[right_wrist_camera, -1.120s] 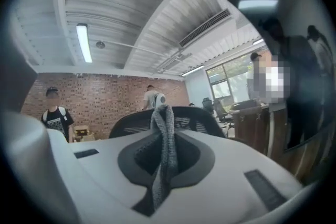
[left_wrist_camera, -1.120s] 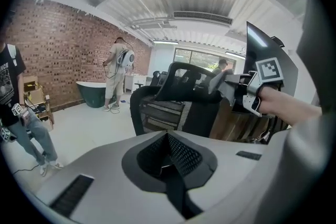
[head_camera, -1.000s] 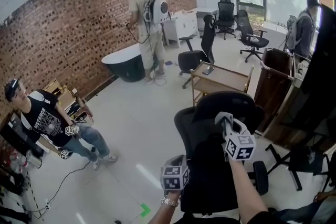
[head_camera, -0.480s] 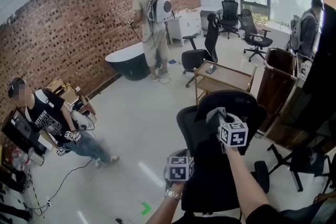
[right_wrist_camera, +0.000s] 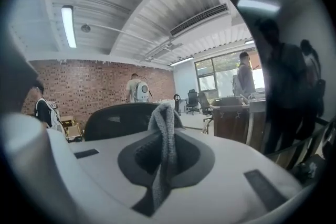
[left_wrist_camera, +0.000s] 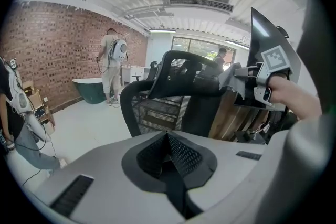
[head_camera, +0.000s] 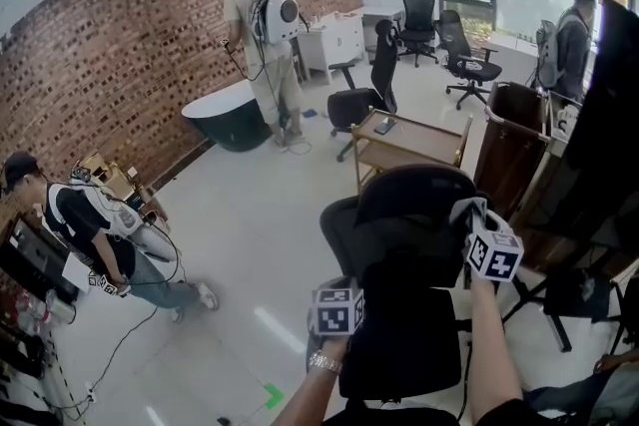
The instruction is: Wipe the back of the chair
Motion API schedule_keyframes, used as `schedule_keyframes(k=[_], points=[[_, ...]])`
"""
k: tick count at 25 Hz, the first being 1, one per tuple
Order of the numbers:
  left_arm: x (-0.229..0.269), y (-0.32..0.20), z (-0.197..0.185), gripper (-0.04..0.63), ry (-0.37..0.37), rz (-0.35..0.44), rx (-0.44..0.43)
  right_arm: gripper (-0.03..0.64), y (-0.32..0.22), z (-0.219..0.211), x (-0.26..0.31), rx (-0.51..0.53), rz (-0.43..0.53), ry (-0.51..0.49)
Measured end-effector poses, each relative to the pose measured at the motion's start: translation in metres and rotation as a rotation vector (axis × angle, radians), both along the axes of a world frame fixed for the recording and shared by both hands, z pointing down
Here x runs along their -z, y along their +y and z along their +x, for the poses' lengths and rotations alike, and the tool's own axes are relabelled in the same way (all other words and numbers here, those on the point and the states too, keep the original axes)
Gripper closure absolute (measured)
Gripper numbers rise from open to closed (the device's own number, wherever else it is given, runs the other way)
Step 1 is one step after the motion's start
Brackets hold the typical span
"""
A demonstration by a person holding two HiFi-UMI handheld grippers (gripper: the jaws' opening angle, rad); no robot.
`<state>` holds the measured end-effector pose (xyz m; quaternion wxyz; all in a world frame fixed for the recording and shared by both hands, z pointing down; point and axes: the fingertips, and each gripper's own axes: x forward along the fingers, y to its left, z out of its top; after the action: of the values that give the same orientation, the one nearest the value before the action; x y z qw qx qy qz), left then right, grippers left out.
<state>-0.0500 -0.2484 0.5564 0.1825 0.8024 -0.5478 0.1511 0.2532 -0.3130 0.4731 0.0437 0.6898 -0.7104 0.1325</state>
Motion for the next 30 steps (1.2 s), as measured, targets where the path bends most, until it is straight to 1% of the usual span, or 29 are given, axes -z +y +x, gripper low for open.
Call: schedule_keyframes(k=[2, 5, 8, 9, 10, 11, 13, 15, 18, 20, 22, 23, 25, 26, 28, 30], points=[[0.002, 0.001, -0.001, 0.594, 0.007, 0.008, 0.005, 0.603, 0.005, -0.031, 0.009, 0.050, 0.033, -0.017], [0.006, 0.004, -0.005, 0.595, 0.016, 0.027, 0.019, 0.603, 0.002, -0.103, 0.015, 0.184, 0.059, -0.039], [0.008, 0.010, -0.011, 0.594, 0.017, 0.034, 0.032, 0.603, -0.008, -0.177, 0.013, 0.335, 0.058, -0.030], [0.007, 0.013, -0.012, 0.595, 0.015, 0.032, 0.034, 0.603, -0.012, -0.194, 0.008, 0.369, 0.050, -0.022], [0.006, 0.016, -0.013, 0.595, 0.013, 0.029, 0.035, 0.603, -0.019, -0.201, 0.000, 0.383, 0.037, -0.014], [0.004, 0.019, -0.013, 0.595, 0.011, 0.026, 0.036, 0.603, -0.026, -0.200, -0.010, 0.379, 0.022, -0.006], [0.001, 0.024, -0.015, 0.594, 0.006, 0.018, 0.037, 0.603, -0.036, -0.175, -0.023, 0.330, 0.001, 0.009], [-0.002, 0.028, -0.020, 0.594, 0.003, 0.014, 0.043, 0.603, -0.037, -0.130, -0.025, 0.243, 0.000, 0.013], [-0.005, 0.027, -0.026, 0.594, 0.006, 0.012, 0.053, 0.603, -0.031, -0.049, -0.022, 0.081, 0.006, 0.007], [-0.005, 0.027, -0.028, 0.595, 0.011, 0.009, 0.058, 0.603, -0.023, -0.001, -0.020, -0.011, 0.003, 0.006], [-0.007, 0.026, -0.029, 0.594, 0.015, 0.003, 0.066, 0.603, -0.016, 0.026, -0.027, -0.057, -0.018, -0.010], [-0.008, 0.025, -0.030, 0.594, 0.015, 0.001, 0.069, 0.603, -0.013, 0.030, -0.029, -0.065, -0.022, -0.017], [-0.010, 0.023, -0.030, 0.595, 0.018, -0.001, 0.074, 0.603, -0.004, 0.023, -0.031, -0.061, -0.021, -0.033], [-0.012, 0.022, -0.029, 0.594, 0.020, -0.002, 0.074, 0.603, 0.001, 0.010, -0.034, -0.046, -0.018, -0.048], [-0.014, 0.022, -0.029, 0.594, 0.023, -0.003, 0.076, 0.603, 0.011, -0.038, -0.047, 0.027, -0.018, -0.083], [-0.015, 0.023, -0.032, 0.594, 0.021, -0.008, 0.083, 0.603, 0.012, -0.110, -0.072, 0.158, -0.046, -0.089]])
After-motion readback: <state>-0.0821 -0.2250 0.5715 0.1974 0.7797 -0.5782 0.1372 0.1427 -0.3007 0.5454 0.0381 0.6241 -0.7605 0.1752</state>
